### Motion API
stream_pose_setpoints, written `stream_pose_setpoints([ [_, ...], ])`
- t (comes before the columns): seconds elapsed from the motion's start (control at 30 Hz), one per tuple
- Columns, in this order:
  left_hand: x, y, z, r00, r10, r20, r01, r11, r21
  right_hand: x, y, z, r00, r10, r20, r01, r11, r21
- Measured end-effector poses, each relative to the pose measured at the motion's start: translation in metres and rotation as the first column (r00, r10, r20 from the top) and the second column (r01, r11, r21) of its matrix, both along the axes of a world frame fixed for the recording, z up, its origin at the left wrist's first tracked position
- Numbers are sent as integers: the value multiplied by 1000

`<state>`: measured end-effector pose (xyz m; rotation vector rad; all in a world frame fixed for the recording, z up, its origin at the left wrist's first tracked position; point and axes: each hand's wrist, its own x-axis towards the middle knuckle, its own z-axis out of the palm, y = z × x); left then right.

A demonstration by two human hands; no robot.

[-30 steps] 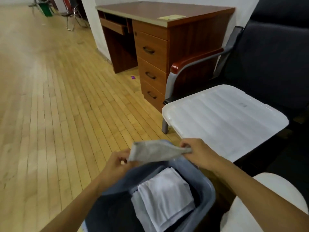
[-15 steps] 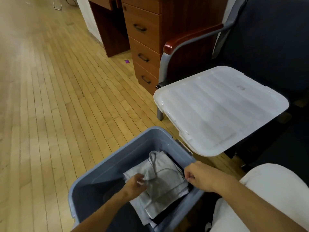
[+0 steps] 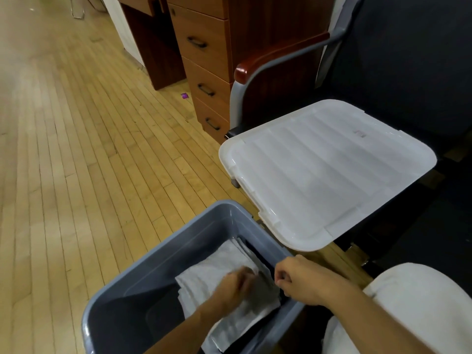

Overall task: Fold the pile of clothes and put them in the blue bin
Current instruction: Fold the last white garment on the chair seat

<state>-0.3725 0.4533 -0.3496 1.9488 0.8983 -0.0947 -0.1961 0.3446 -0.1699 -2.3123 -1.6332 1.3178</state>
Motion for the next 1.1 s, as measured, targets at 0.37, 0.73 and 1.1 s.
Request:
stream_pose_setpoints([
  [0.37, 71, -24, 161, 926, -370, 72, 375, 924, -76, 12, -30, 36, 995, -57, 86, 30, 956, 293],
  [0.73, 286, -181, 274, 640, -737, 216, 624, 663, 413, 141, -222, 99, 780, -595, 194, 348, 670, 656],
  [1.1, 413, -374, 230, 264, -926, -271, 892, 128, 434, 261, -522, 5, -55, -931, 361, 891, 117, 438],
])
